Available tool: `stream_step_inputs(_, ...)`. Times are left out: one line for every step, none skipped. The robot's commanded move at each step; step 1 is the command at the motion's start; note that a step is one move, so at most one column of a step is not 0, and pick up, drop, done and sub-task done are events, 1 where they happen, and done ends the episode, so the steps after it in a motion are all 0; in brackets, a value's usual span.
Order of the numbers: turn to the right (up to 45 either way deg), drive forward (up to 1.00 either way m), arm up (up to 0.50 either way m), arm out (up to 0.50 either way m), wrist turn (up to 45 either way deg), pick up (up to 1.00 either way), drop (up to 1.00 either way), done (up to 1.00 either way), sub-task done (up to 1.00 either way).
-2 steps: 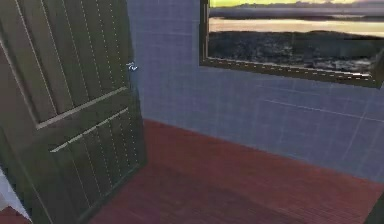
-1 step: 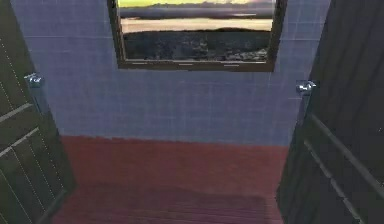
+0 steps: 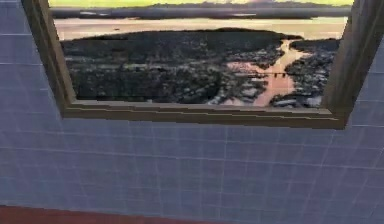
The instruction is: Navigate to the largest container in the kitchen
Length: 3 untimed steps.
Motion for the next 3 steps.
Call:
stream_step_inputs(6.0, 0.00, 0.00, 0.00, 0.0, 0.00, 0.00, 0.00, 0.00)
stream_step_inputs(0.0, 0.45, 0.00, 0.00, 0.0, 0.00, 0.00, 0.00, 0.00)
stream_step_inputs(45.0, 0.00, 0.00, 0.00, 0.0, 0.00, 0.00, 0.00, 0.00)
